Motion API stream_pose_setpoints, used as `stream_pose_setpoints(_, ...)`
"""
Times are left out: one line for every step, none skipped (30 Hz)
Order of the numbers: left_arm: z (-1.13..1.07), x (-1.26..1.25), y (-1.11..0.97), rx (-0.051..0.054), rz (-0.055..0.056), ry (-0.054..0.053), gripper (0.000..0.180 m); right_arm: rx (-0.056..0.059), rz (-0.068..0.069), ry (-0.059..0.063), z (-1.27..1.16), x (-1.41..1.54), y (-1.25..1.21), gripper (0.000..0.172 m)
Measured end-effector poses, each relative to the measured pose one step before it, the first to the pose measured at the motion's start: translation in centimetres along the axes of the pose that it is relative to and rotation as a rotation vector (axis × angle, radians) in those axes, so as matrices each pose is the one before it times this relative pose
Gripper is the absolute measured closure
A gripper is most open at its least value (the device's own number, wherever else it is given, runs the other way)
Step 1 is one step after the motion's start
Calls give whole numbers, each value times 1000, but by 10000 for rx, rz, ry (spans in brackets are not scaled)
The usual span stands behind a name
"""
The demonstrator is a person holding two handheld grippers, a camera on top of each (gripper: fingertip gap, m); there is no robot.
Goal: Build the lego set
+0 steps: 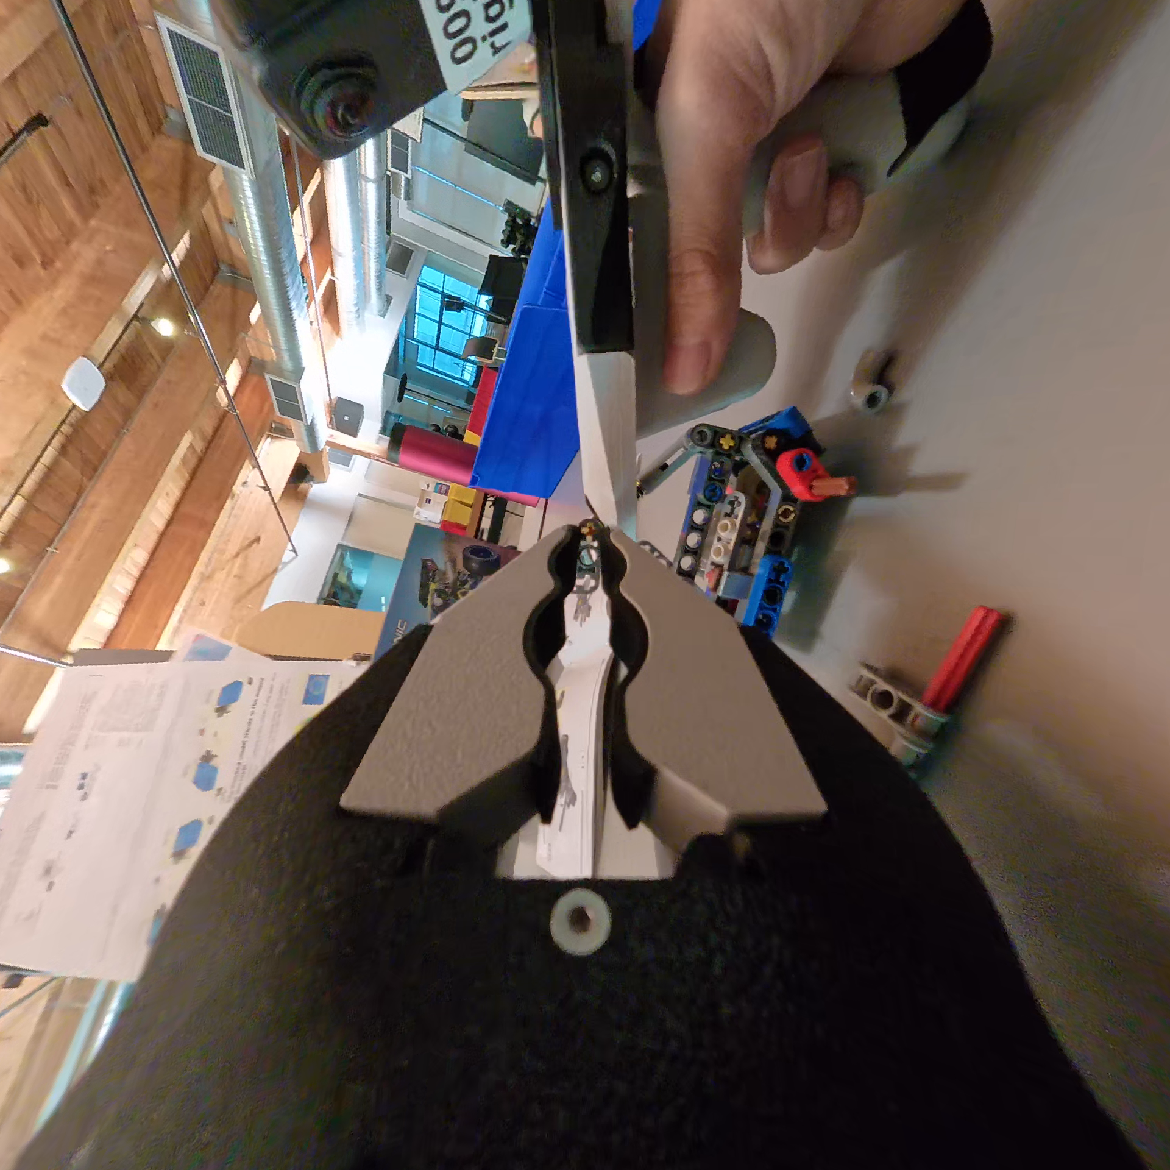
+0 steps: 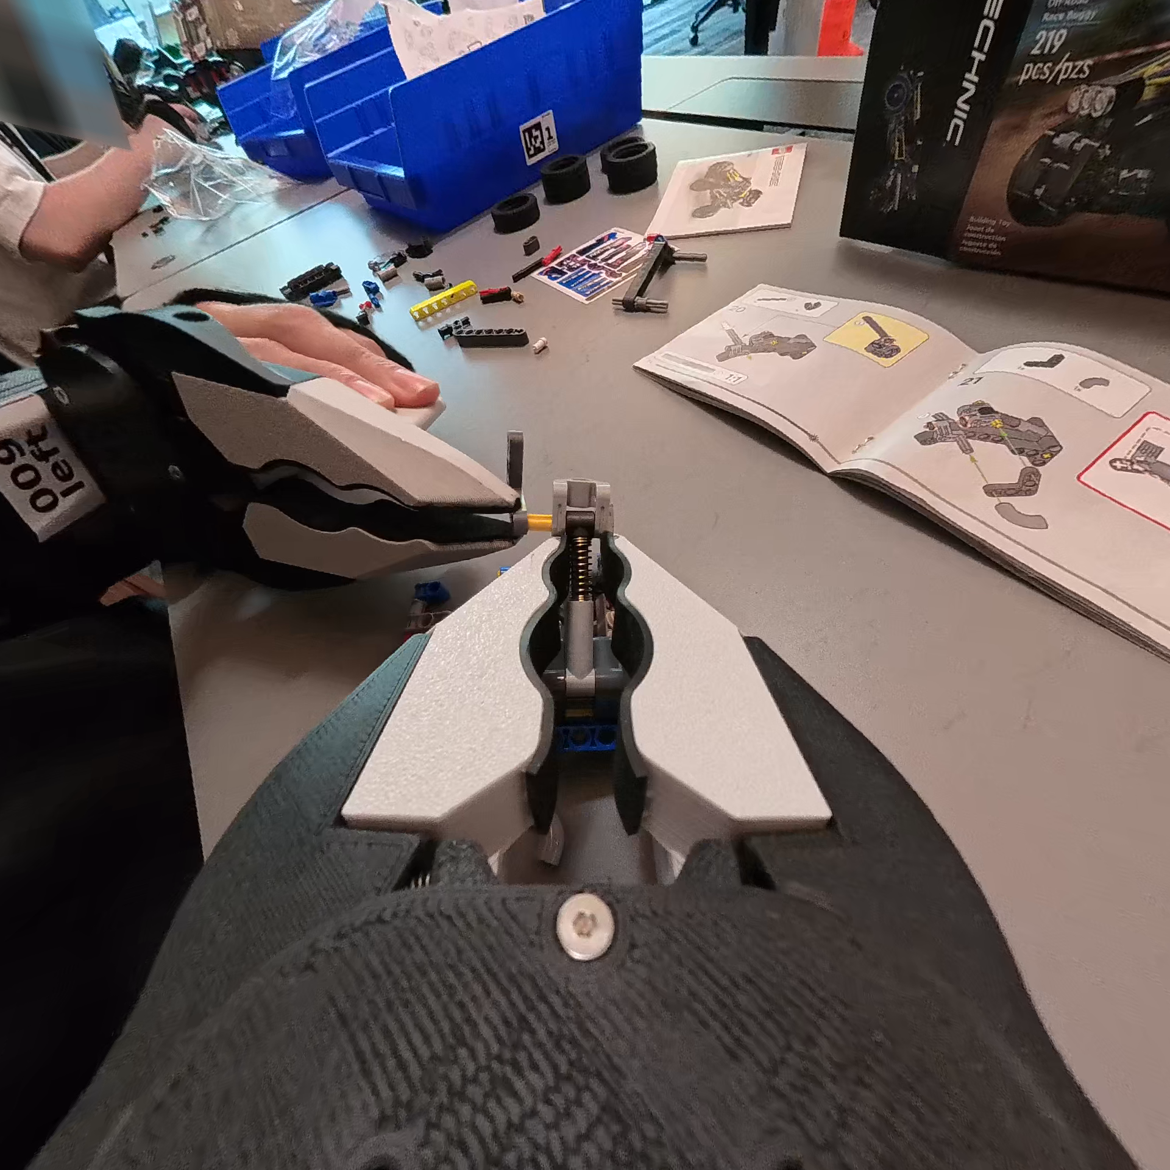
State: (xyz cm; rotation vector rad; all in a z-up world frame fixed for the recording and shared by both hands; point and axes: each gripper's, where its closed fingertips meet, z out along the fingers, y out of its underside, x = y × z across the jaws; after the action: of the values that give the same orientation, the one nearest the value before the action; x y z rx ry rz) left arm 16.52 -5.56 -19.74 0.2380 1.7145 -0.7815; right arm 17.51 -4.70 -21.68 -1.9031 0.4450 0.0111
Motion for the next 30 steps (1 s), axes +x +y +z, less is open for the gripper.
stream_pose_setpoints(8, -18, -16, 75, -176, 31, 177, -2, 15, -17, -4, -4, -4, 164)
stream_pose_setpoints(6, -31, -30, 99, -125, 30, 177, -2, -6, -16, 2, -32, -6, 164)
stream_pose_setpoints(4, 7, -4, 93, -122, 50, 177, -3, 0, 4, -2, 5, 4, 164)
stream_pose_setpoints(-12, -2, 18, 105, -74, 57, 177, -4, 4, 0, -3, -3, 5, 164)
stream_pose_setpoints(-18, 5, 21, 101, 48, 43, 177, -4, 20, -24, 0, -5, 4, 165)
stream_pose_setpoints(-28, 9, -12, 95, 166, 11, 177, -7, 40, -58, -2, -34, 12, 165)
stream_pose_setpoints(-30, 15, -22, 61, 265, -15, 177, -4, 50, -73, -4, -32, 0, 165)
stream_pose_setpoints(-4, 21, 51, -10, 409, -23, 177, -7, 42, -33, -3, -1, 11, 165)
stream_pose_setpoints(-28, -5, 53, -18, 498, -28, 178, 4, -10, -15, -3, -26, -11, 165)
stream_pose_setpoints(-56, 10, 5, 4, 481, -22, 177, -7, -52, 0, -1, -60, 12, 165)
stream_pose_setpoints(-49, 9, 10, -31, 462, -27, 177, -13, -73, 39, 25, -30, 17, 165)
stream_pose_setpoints(-31, 7, -12, -51, 457, -47, 177, -10, -61, 33, 13, -23, 11, 165)
stream_pose_setpoints(-24, -5, -42, -35, 368, -68, 178, -9, -30, -19, 4, -48, 19, 165)
stream_pose_setpoints(12, -4, -4, -72, 255, -53, 178, -12, -54, -93, 2, -168, 20, 168)
stream_pose_setpoints(60, -16, 129, -168, 212, -38, 178, -8, -52, 60, 16, 18, 5, 168)
stream_pose_setpoints(79, 29, 151, -271, 105, -10, 177, 4, -106, 248, 17, 194, -7, 169)
stream_pose_setpoints(33, -15, -113, -162, -8, -30, 177, 5, -205, 286, 20, 142, -15, 169)
stream_pose_setpoints(51, 7, -98, -137, -65, -13, 177, -6, -214, 248, 17, 85, 10, 169)
stream_pose_setpoints(54, 16, 42, -138, -57, 11, 178, -6, -125, 191, 11, 102, 3, 169)
stream_pose_setpoints(17, -25, -13, -34, -137, -9, 177, 3, -16, 27, -9, 12, 6, 169)
stream_pose_setpoints(27, 12, 27, -55, -248, 35, 177, 16, 8, 18, -31, 23, -15, 169)
stream_pose_setpoints(61, 42, 139, -165, -282, 69, 177, 3, -99, 193, -4, 134, -12, 169)
stream_pose_setpoints(43, 7, 61, -162, -218, 24, 177, -28, -219, 271, 46, 122, 34, 169)
stream_pose_setpoints(6, -8, 8, -141, -118, -23, 177, -25, -241, 230, 38, 47, 23, 169)
stream_pose_setpoints(18, 20, 46, -151, -119, -15, 177, -16, -153, 166, 20, 55, 16, 169)
stream_pose_setpoints(35, 24, 89, -144, -130, -18, 177, -15, -74, 123, 19, 59, 20, 169)
stream_pose_setpoints(55, -37, 51, -103, -60, -40, 177, -10, -38, 81, 21, 61, 1, 168)
stream_pose_setpoints(84, -30, 96, -96, -11, -45, 177, -5, -7, 79, 34, 85, -11, 168)
stream_pose_setpoints(75, -17, 88, -81, -88, -30, 177, -10, -10, 106, 51, 95, -2, 168)
stream_pose_setpoints(33, -45, 2, -8, -291, -8, 177, -2, -33, 84, 45, 39, -20, 168)
